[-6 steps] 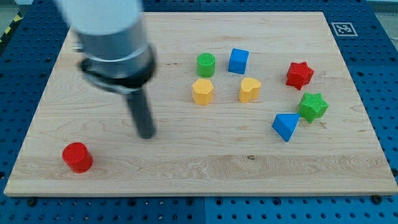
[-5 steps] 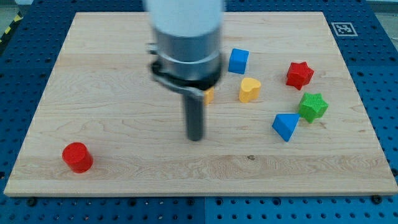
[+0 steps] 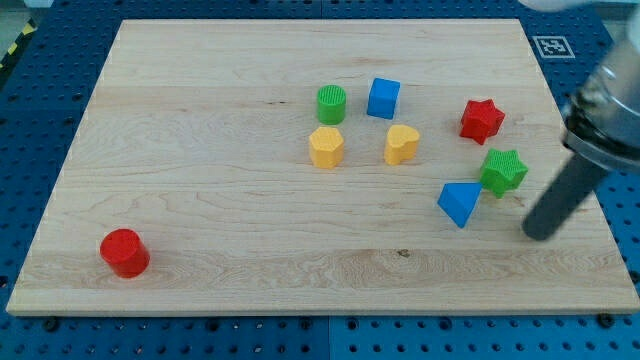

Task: Push the blue triangle diagonally above the red circle

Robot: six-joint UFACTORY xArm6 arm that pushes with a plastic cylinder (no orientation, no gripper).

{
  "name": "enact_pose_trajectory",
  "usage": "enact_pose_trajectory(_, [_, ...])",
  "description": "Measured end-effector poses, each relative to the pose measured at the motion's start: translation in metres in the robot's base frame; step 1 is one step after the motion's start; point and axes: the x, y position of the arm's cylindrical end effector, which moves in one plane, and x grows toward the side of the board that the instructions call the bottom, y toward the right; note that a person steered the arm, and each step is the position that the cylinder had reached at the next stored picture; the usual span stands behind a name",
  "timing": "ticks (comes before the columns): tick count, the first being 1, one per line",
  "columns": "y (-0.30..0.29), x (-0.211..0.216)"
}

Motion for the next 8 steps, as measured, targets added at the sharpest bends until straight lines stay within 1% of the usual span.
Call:
enact_pose_trajectory(1, [-0.002, -0.01])
enact_pose_trajectory(2, [-0.039, -0.01])
enact_pose_trajectory(3, [-0.108, -0.015])
enact_pose_trajectory(4, [-0.181, -0.03])
enact_pose_trajectory(5, [-0.217, -0.047])
enact_pose_trajectory(6, [-0.232, -0.069])
enact_pose_trajectory(7, [-0.269, -0.096])
enact_pose_trajectory(8, [-0.313, -0.108])
